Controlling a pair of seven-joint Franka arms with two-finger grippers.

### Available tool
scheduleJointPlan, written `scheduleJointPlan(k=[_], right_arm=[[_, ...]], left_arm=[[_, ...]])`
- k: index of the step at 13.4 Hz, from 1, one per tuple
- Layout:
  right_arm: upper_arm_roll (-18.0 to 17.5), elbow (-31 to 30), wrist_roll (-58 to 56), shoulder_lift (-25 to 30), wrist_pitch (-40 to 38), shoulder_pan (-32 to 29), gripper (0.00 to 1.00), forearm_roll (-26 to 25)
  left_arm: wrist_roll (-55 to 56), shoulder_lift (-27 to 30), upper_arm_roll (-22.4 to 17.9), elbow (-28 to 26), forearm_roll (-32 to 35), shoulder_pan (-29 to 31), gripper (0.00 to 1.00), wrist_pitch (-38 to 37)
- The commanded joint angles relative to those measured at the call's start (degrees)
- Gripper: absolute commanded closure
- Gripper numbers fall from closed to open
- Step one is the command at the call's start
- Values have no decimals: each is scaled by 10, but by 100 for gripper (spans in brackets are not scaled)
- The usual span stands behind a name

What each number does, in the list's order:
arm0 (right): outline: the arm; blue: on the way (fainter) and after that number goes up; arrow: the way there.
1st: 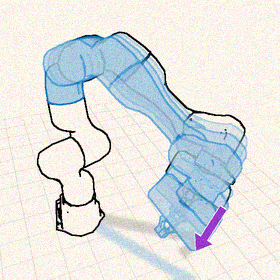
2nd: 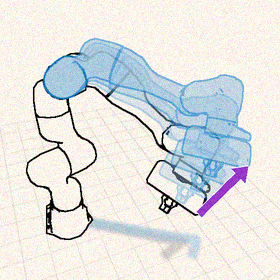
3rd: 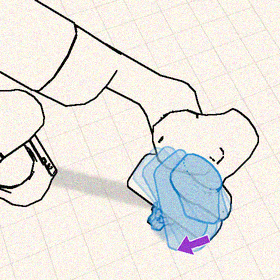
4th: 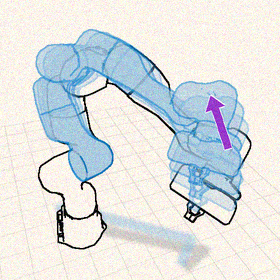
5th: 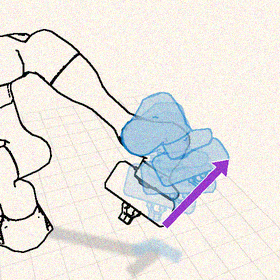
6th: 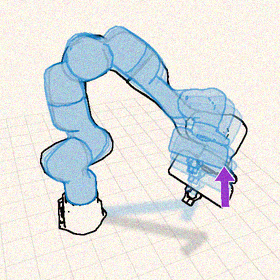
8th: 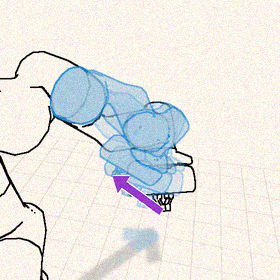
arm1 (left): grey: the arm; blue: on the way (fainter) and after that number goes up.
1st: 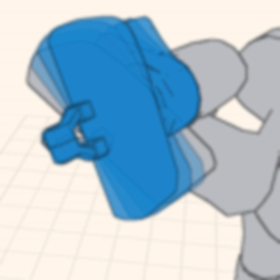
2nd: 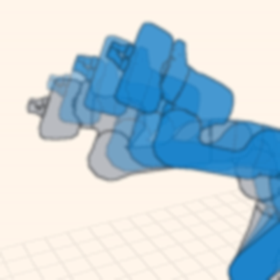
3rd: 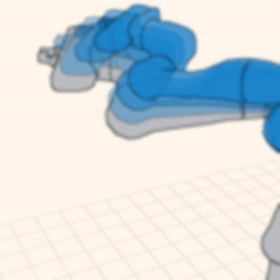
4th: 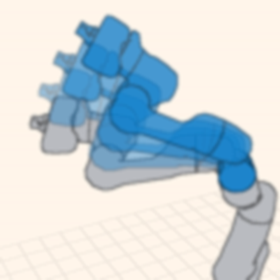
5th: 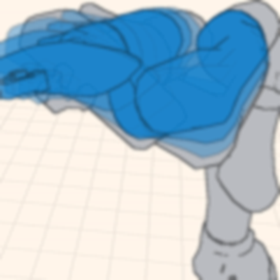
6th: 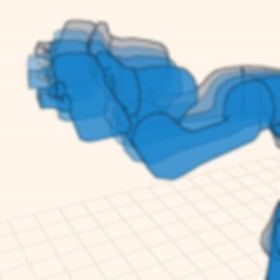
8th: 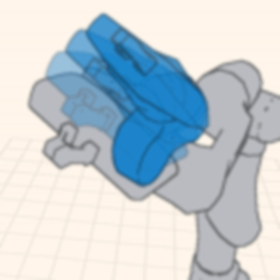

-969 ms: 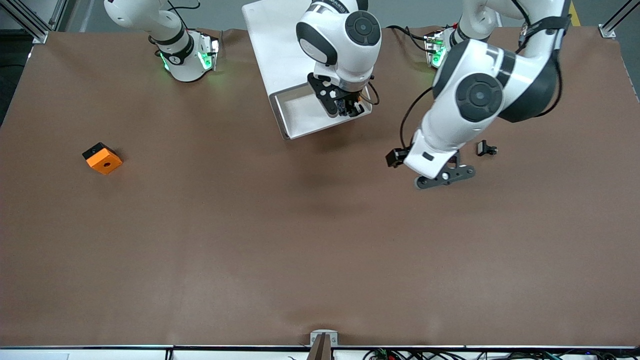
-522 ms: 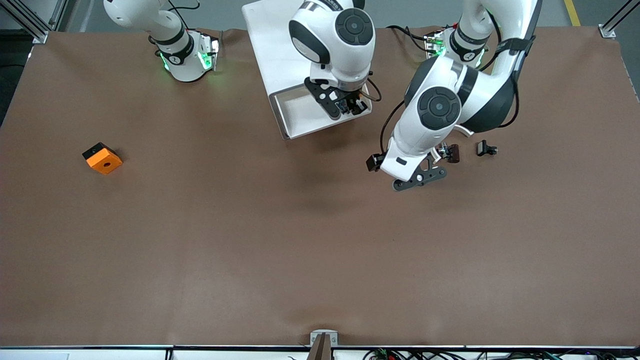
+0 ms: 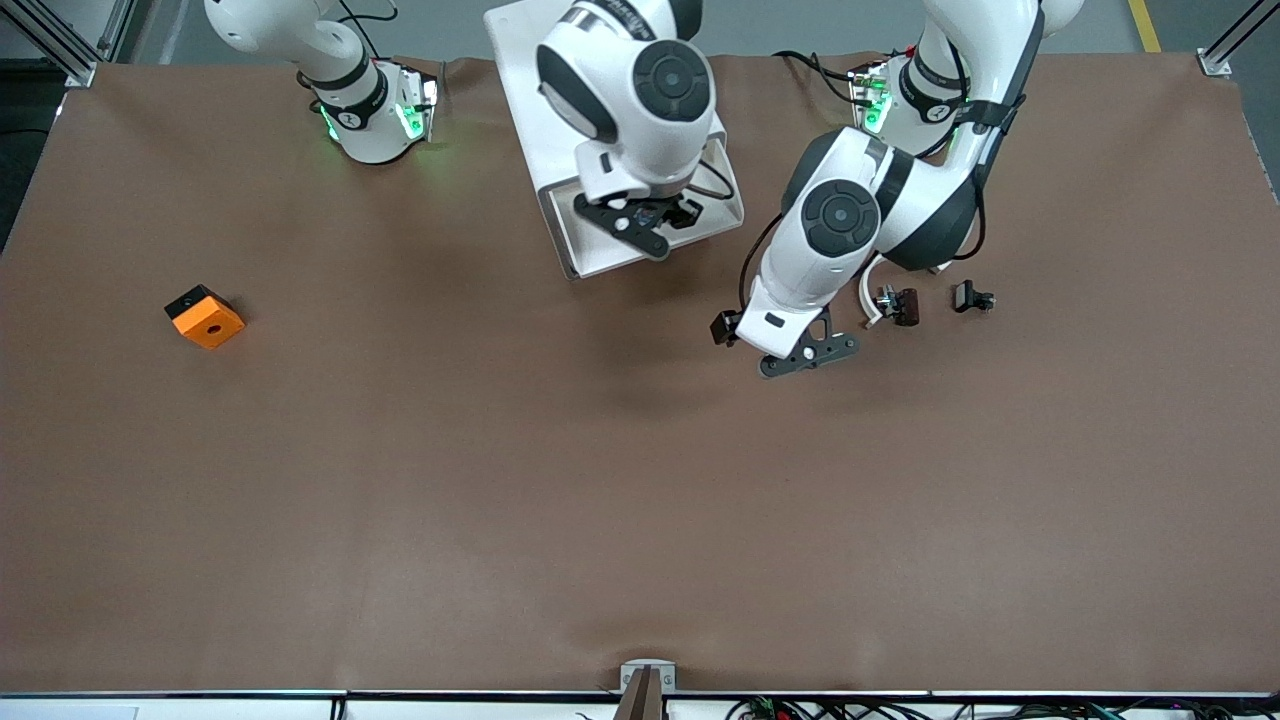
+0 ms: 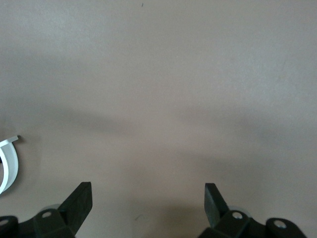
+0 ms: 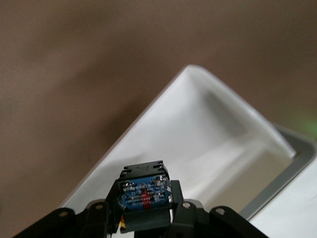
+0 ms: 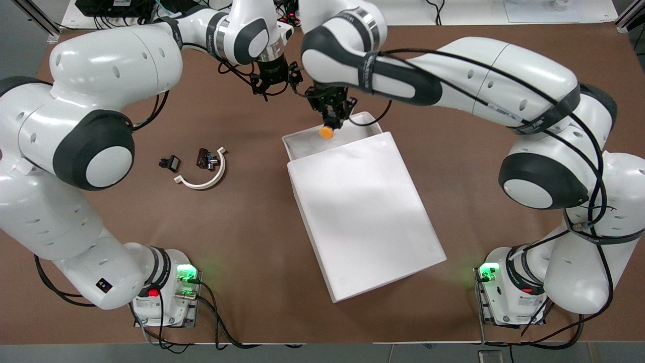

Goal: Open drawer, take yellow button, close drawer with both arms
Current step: 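Push the drawer inward with the left gripper while the right gripper carries the button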

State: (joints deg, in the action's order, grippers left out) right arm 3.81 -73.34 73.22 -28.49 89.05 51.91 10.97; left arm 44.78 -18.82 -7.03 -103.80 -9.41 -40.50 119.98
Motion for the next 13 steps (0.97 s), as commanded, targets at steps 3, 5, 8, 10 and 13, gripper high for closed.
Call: scheduleJointPlan(k=[3,5,8,10,13], right_arm=[[-5,-4,-192,42,-32,-104,100,-4],[-6,-6,-262,48,-32,-138,100,-47],[-6,-24,-326,49,-27,-185,100,-105],[-6,-30,-379,55,-24,-231,100,-105],[-6,-90,-446,80,32,-292,100,-105]], left_arm=[[27,15,16,-18,-33,-6,0,15],[50,15,31,-17,-39,-8,0,24],[79,7,61,-17,-39,-9,0,24],[98,2,70,-18,-39,-18,0,24],[124,-2,71,-18,-39,-40,0,22]])
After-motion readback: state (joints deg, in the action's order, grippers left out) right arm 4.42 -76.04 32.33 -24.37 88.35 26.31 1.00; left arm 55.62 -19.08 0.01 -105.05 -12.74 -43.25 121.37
